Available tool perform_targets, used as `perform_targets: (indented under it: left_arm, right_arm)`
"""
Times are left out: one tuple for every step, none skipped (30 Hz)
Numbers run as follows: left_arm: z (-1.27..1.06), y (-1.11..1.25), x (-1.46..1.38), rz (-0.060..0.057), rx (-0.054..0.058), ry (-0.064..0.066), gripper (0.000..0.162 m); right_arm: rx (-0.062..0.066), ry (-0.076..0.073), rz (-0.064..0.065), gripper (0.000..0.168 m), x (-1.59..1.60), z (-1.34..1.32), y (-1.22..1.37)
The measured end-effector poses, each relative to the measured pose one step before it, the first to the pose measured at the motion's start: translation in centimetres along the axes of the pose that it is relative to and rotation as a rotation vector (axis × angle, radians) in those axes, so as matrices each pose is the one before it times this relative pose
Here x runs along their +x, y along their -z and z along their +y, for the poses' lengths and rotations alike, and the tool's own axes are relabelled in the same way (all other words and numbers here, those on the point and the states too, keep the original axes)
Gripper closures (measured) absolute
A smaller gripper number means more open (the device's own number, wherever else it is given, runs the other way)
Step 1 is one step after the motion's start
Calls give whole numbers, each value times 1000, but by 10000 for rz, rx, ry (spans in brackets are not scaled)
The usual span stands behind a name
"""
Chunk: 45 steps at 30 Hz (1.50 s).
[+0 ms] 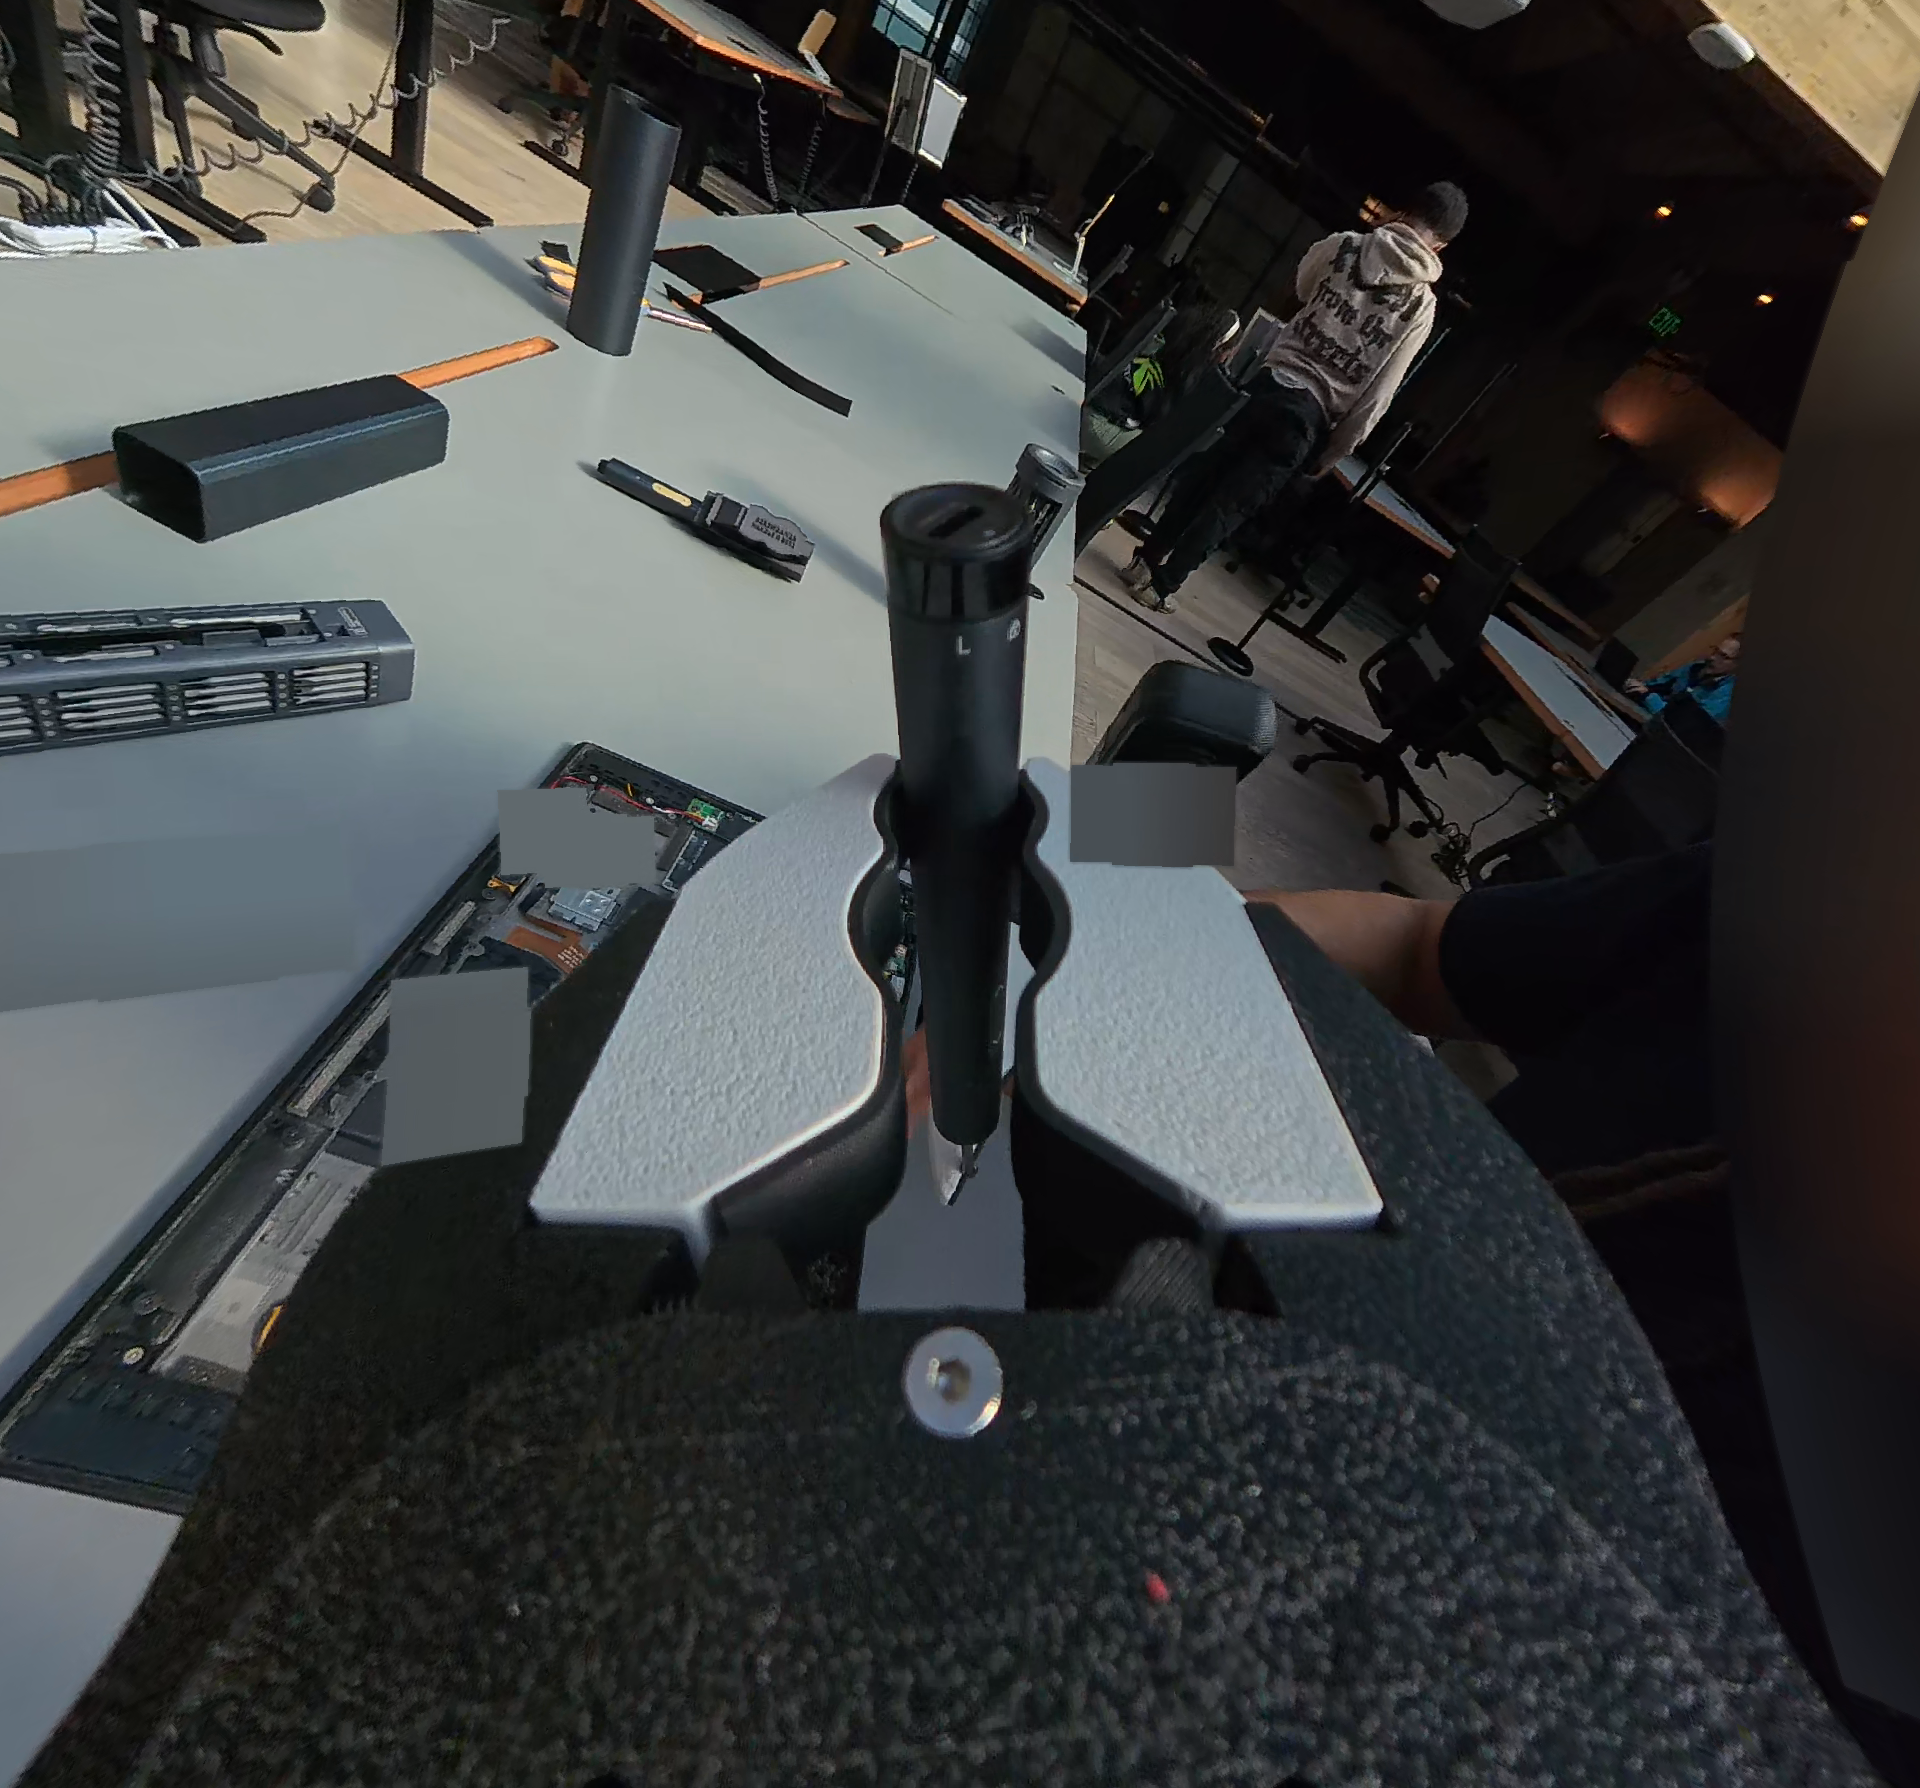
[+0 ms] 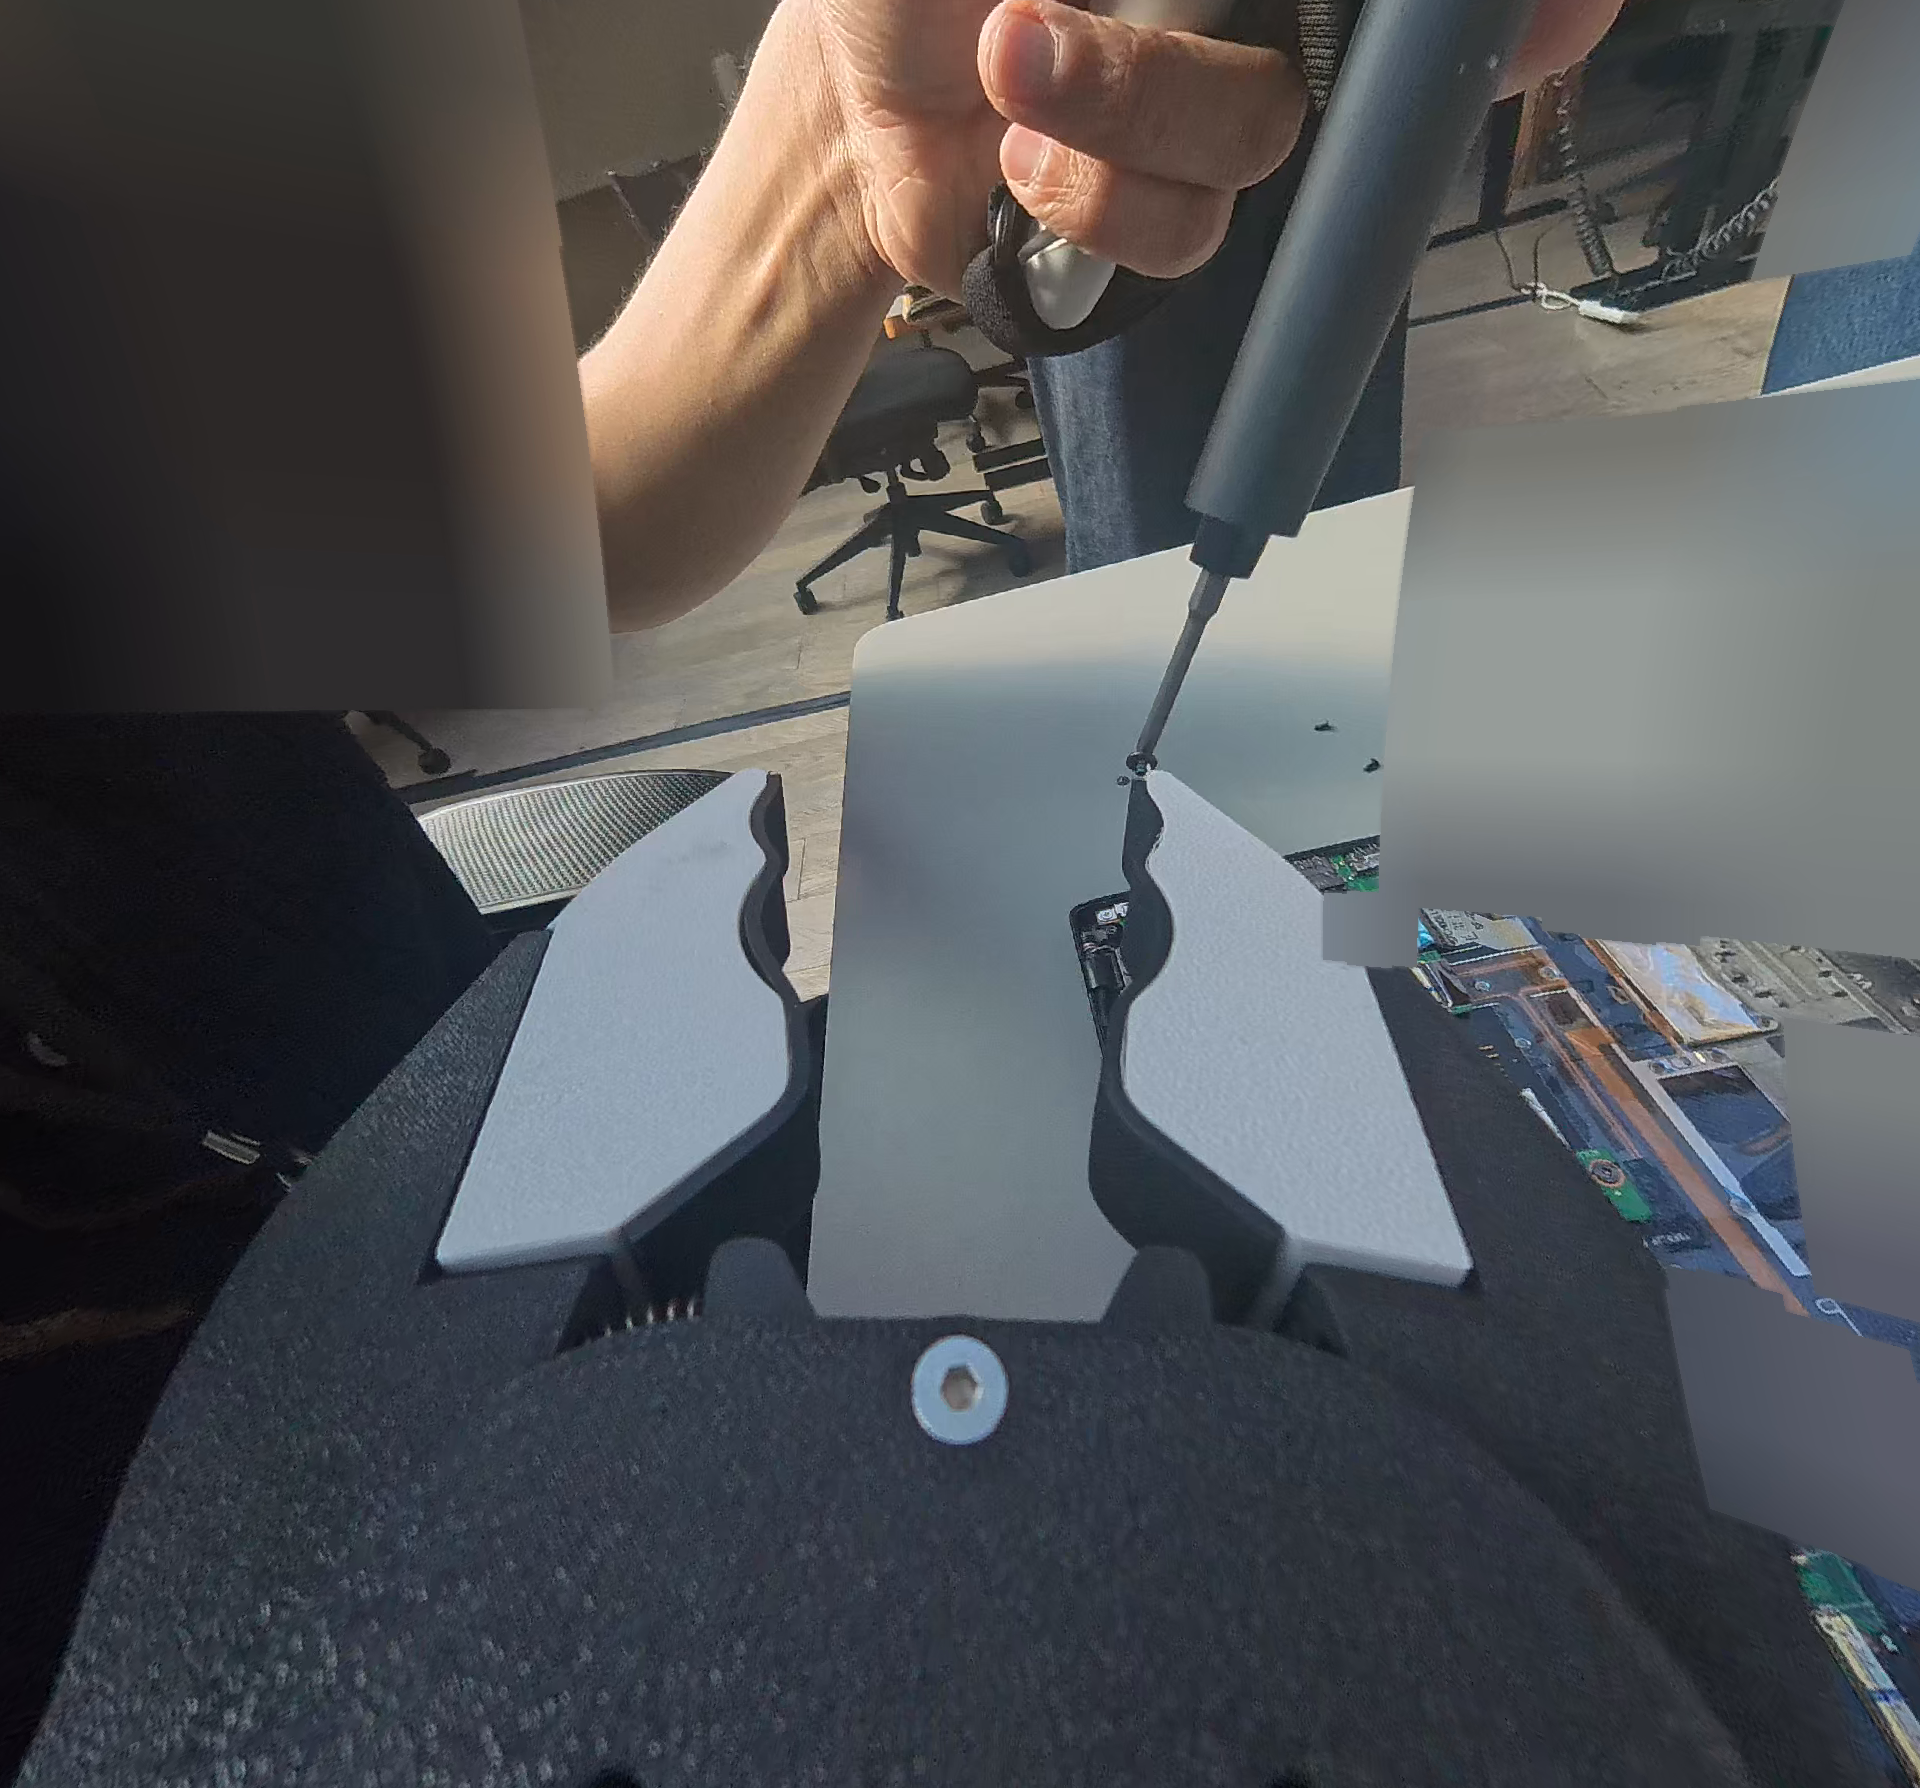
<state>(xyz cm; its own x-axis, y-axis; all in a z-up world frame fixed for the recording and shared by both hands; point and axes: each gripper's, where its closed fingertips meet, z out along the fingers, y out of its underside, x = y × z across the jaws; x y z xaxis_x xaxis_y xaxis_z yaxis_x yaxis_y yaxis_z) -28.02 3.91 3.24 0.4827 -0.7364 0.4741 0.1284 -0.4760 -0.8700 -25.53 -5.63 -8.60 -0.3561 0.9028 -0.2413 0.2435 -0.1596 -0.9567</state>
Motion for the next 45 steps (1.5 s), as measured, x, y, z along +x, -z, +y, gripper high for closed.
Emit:
perform_targets:
  left_arm:
    - [-9,-9,18,0,-1,-11,145]
    - [-15,-1,27,1,7,-4,145]
    - [-18,8,2,-2,10,-3,145]
    - [-30,7,10,2,13,-7,145]
    - [-50,14,28,7,23,-1,145]
    - [-52,5,10,3,28,-1,145]
    - [-40,-2,9,-5,14,-9,145]
    - [-28,-1,19,4,12,-4,145]
    - [-4,-17,28,15,-5,2,145]
    - [-4,-8,10,6,-6,-1,145]
    - [-25,-10,-5,-4,9,4,145]
    - [-28,-14,-7,0,8,5,145]
    - [-20,-8,11,0,3,-4,145]
    - [-26,8,-3,-14,7,-19,145]
    - [-31,6,7,-8,11,-17,145]
    - [-37,-11,24,6,9,-4,145]
    - [-1,-11,15,-1,-1,-8,145]
    - [14,-15,-6,-13,-14,-13,145]
    - [15,-21,-6,-20,-10,-16,145]
    - [10,-11,20,5,-2,-6,145]
    - [11,0,22,16,-2,8,145]
    - [20,-2,1,-4,-4,-2,145]
    - [12,-11,-5,-1,-5,5,145]
    - [23,-11,-3,3,-7,6,145]
    - [30,-13,-14,-1,-5,6,145]
    - [27,-19,10,7,-8,10,145]
    - [17,-19,29,10,-10,3,145]
    - [23,-25,14,0,-14,-8,145]
    - [13,-24,7,-8,-13,-9,145]
    - [5,-10,18,2,-9,1,145]
    - [-9,-11,26,5,-5,2,145]
    - [-9,-3,16,-5,-8,-12,145]
    - [10,-10,-3,-4,-16,-7,145]
    - [1,-12,10,-3,-5,-1,145]
    - [10,-13,14,4,-6,0,145]
    - [33,-21,-7,-1,-23,0,145]
    - [21,-16,9,-5,-14,0,145]
    - [14,-20,19,3,-8,0,145]
    - [13,-14,15,9,-12,1,145]
    - [11,1,16,-1,0,-3,145]
    - [-15,18,3,-8,4,-8,145]
    - [-20,13,6,-4,4,-2,145]
    - [-9,13,15,5,3,3,145]
    - [-2,15,38,5,-7,-13,145]
    - [23,28,43,-7,-11,-32,145]
  right_arm:
    - [41,-25,-5,106,7,-45,3]
    - [30,-21,7,106,25,-31,11]
    - [15,-25,6,106,30,-13,26]
    - [26,-19,-8,106,6,-14,21]
    - [26,-27,-9,106,-7,-15,9]
    - [8,-24,-3,106,9,-7,4]
    - [5,-12,5,106,5,0,-14]
    - [-2,1,-3,106,-14,1,-25]
    - [13,9,-1,106,-22,-31,-6]
    - [10,1,0,106,-9,-32,-17]
    - [13,-7,-2,106,-6,-29,-17]
    - [12,-5,1,106,-4,-37,-15]
    - [11,-2,-7,106,-11,-14,-8]
    - [15,-27,-5,106,-6,-13,-4]
    - [21,-37,-20,106,-24,-11,4]
    - [31,-28,-5,106,7,-24,9]
    - [24,-28,13,106,42,-7,17]
    - [25,-40,6,106,51,-3,36]
    - [59,-52,-20,106,2,-62,46]
    - [38,-65,-32,106,-13,-32,41]
    - [29,-36,-11,106,4,-12,45]
    - [10,-5,11,106,14,22,30]
    - [-4,-3,6,106,10,16,24]
    - [-3,-13,-23,106,-27,23,13]
    - [-3,-11,-15,106,-15,11,5]
    - [-9,-4,1,106,11,38,-6]
    - [3,-15,-30,106,-35,13,0]
    - [-1,-27,-29,106,-39,-4,9]
    - [-7,-12,0,105,-6,18,4]
    - [12,-8,-21,105,-20,-6,16]
    - [17,-32,-30,104,-33,-26,23]
    - [4,-30,-20,104,-12,-3,21]
    - [-3,-14,-24,104,-20,11,32]
    - [10,-15,-51,104,-59,-4,32]
    - [-5,-45,-22,103,-17,26,17]
    - [-51,-33,-1,102,29,88,9]
    - [-32,0,-10,101,-6,79,5]
    - [2,-6,3,101,1,30,13]
    - [-50,-26,23,100,42,102,-6]
    - [-111,-23,-4,99,1,199,-4]
    - [-77,-5,24,97,34,189,22]
    - [-68,7,61,96,100,190,49]
    - [-86,22,82,96,121,233,83]
    - [-150,67,204,95,302,286,136]
    - [-151,178,346,93,476,243,221]
